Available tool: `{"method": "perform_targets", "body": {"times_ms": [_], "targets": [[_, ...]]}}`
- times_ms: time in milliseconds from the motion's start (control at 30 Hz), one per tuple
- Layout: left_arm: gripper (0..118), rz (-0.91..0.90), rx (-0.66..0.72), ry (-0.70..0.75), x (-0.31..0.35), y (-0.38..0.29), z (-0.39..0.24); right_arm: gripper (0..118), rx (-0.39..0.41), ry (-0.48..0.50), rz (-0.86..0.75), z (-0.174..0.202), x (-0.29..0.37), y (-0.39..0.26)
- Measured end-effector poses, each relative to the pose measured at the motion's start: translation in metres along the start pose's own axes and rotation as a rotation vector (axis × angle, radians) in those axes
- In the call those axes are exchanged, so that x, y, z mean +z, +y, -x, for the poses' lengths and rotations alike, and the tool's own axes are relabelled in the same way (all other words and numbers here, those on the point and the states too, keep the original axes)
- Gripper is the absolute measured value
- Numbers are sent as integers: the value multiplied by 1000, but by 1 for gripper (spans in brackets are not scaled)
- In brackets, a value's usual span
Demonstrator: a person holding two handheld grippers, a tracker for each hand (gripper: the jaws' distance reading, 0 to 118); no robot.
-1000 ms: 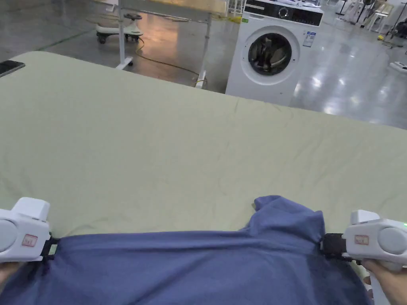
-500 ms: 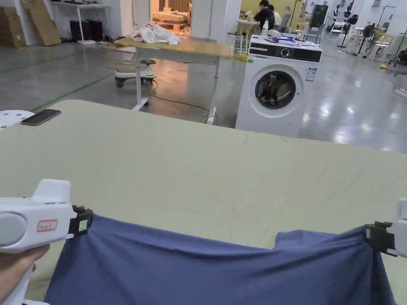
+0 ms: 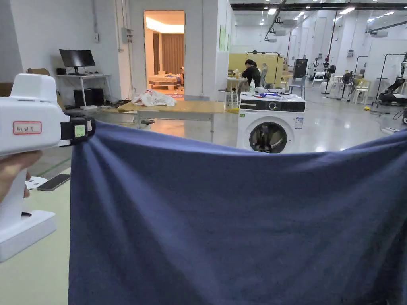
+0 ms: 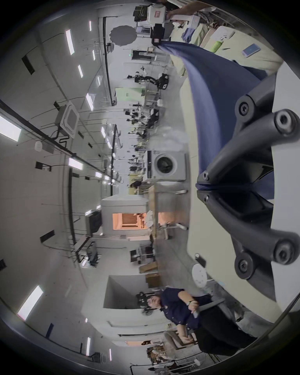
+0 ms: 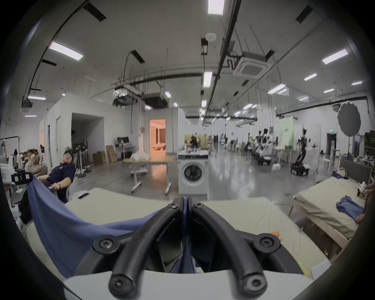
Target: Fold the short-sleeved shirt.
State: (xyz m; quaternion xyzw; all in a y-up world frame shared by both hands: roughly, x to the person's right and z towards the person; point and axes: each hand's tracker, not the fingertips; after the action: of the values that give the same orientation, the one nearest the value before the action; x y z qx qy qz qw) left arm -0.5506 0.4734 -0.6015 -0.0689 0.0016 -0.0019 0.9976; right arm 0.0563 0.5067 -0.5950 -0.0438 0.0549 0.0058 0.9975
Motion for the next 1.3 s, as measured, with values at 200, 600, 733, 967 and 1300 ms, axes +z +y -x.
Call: {"method": "perform_targets", "body": {"times_ms": [200, 600, 733, 967, 1300], "targets": [[0, -47, -46, 53, -44, 71, -3, 2, 40, -84, -107, 15, -25, 69], [0, -55, -59, 185, -158, 111, -3, 2, 63, -192, -133, 34, -147, 131], [0, -65, -76, 218, -180, 113, -1, 2, 117, -206, -133, 38, -172, 137], [0, -45, -43, 210, -214, 106, -2, 2, 87, -214, -161, 28, -195, 137], [0, 37, -38, 156, -228, 44, -18, 2, -10, -173, 7, 8, -208, 67]]}}
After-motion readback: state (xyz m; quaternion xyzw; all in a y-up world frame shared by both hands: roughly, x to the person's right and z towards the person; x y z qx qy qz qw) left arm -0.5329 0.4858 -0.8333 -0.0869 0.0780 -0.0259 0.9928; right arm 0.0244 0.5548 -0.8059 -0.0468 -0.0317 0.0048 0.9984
